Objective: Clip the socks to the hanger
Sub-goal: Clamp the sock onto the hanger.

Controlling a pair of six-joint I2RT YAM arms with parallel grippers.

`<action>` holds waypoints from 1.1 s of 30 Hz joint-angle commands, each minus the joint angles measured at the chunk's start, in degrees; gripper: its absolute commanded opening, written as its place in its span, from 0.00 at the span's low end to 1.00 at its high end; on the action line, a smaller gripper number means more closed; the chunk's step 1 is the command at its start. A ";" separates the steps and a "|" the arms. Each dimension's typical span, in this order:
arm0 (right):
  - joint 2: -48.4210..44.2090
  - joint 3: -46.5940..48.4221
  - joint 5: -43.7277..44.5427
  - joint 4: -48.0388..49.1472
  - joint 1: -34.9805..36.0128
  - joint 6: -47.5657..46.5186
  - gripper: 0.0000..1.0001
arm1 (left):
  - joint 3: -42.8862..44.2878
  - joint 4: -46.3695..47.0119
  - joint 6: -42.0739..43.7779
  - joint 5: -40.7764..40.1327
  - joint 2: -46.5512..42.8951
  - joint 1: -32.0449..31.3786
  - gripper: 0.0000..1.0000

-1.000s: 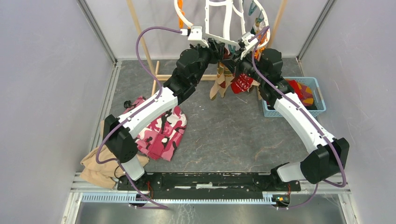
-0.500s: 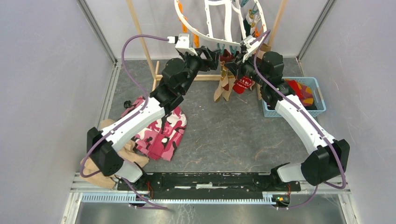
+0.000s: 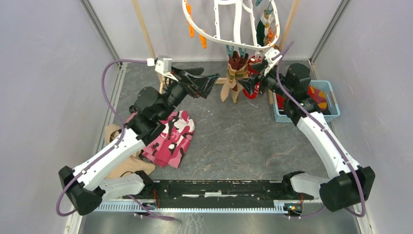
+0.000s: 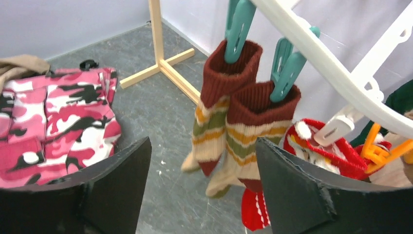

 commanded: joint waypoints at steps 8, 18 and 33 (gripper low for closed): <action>-13.79 -13.18 -17.15 -9.21 -8.23 -16.45 0.98 | -3.35 28.45 -37.59 17.38 -5.91 -0.41 1.00; -15.76 -18.07 -25.42 -6.09 -18.66 -14.82 0.98 | -1.57 41.08 -42.34 22.00 -3.60 -1.27 1.00; -16.03 -20.60 -27.92 -4.28 -22.06 -13.79 0.98 | 5.18 44.44 -40.91 18.83 -1.01 -1.27 1.00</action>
